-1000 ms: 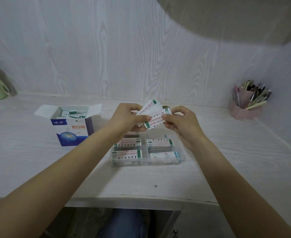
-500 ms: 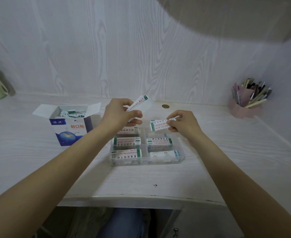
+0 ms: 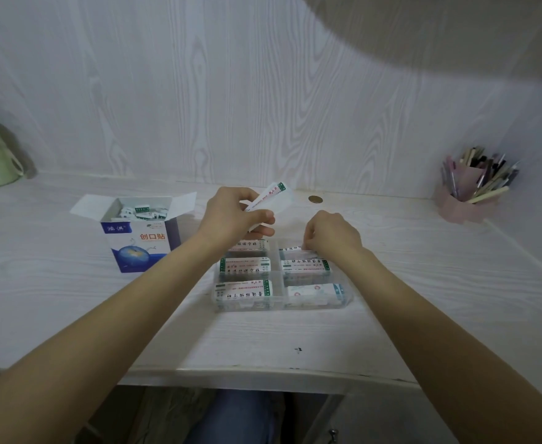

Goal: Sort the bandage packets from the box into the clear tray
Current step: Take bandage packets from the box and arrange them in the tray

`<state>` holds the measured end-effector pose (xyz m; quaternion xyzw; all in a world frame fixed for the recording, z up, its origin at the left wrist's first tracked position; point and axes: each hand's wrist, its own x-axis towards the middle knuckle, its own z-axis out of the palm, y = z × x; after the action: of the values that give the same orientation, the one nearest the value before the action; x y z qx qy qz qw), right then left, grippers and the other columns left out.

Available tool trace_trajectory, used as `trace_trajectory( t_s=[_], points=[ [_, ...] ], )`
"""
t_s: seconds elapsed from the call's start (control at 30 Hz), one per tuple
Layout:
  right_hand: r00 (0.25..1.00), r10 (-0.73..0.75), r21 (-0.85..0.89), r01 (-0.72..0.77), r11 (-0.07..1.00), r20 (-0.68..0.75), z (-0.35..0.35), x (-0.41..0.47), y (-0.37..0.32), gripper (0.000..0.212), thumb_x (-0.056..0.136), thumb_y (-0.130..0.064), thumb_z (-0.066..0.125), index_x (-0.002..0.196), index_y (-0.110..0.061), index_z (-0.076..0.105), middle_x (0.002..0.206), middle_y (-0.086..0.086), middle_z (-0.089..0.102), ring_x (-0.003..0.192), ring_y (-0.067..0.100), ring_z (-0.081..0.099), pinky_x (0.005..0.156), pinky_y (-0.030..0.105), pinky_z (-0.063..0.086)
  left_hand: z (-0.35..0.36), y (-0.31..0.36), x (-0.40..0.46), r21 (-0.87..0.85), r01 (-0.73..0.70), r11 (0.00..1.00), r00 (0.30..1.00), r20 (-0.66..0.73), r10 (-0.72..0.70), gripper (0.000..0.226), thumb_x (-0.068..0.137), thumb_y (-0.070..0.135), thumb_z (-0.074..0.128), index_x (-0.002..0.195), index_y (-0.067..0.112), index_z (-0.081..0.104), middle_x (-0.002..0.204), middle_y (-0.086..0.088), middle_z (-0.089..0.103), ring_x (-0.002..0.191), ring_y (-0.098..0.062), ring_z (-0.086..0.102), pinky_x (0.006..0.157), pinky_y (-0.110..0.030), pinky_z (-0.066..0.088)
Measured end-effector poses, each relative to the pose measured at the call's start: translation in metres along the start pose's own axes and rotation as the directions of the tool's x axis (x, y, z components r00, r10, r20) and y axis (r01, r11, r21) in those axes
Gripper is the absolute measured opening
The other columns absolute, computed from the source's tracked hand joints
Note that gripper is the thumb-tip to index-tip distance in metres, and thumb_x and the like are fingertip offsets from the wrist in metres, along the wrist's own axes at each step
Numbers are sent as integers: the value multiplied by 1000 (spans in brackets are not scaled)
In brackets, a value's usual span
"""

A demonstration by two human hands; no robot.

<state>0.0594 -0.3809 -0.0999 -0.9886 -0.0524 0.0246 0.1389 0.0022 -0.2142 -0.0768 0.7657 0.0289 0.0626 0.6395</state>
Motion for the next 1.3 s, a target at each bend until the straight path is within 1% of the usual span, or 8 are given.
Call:
trace_trajectory(
  t_s=[0.23,0.43,0.53,0.63,0.8,0.97,1.13,1.3],
  points=[
    [998,-63,-144,61,988,-11,7,1,-10,22,84,6,54,102,-3,62,106,14,61,87,28,57,66,29,42,2,-3,1,6,4,1000,1000,8,-4,16,82,0,69,96,2,64,82,-15,72,66,-23,72,54,-23,55],
    [997,-70,-178,72,981,17,4,-1,-13,18,88,-10,61,106,-8,61,104,10,61,86,26,56,67,29,42,-1,-3,0,-3,-2,1000,1000,3,2,15,82,-1,69,95,3,64,80,-14,72,64,-22,72,52,-22,54],
    [991,-108,-114,116,987,73,2,0,-14,14,89,-23,63,82,-10,61,81,7,59,75,25,56,61,28,42,-2,-3,-1,-5,-2,1000,1000,5,2,13,81,-1,70,91,6,64,80,-14,72,65,-23,72,54,-23,55],
    [981,-164,-22,167,986,108,1,0,-14,43,92,-27,59,54,-13,42,55,2,44,51,19,41,49,28,30,-3,-2,-2,-16,0,1000,1000,7,1,13,82,0,70,92,5,64,79,-13,72,65,-22,72,53,-22,54],
    [972,-228,249,207,946,56,-5,-10,-7,27,93,-21,58,69,-12,64,66,8,60,56,17,45,49,23,34,-7,0,-5,-86,20,996,999,32,-17,13,81,-1,70,92,3,64,79,-13,72,64,-20,72,54,-23,57],
    [983,-182,865,110,489,-23,-23,-29,-3,26,85,-18,68,111,-18,66,92,0,72,79,10,67,63,20,49,-6,0,-10,-116,64,991,994,98,-53,16,81,-1,69,93,7,64,81,-14,73,67,-22,72,59,-24,59],
    [992,-106,935,103,339,-71,-25,-34,-3,11,82,-2,70,93,-3,68,75,8,67,58,7,61,50,15,43,2,4,-16,-158,78,984,980,192,-47,10,91,13,60,99,9,65,85,-13,74,75,-23,73,60,-23,59],
    [1000,-4,998,30,57,-29,-24,-41,10,5,82,6,66,85,3,64,76,13,65,62,12,69,61,14,53,3,4,-17,-197,83,977,988,146,-54,15,95,15,55,98,6,65,92,-19,72,80,-28,72,66,-26,59]
  ],
)
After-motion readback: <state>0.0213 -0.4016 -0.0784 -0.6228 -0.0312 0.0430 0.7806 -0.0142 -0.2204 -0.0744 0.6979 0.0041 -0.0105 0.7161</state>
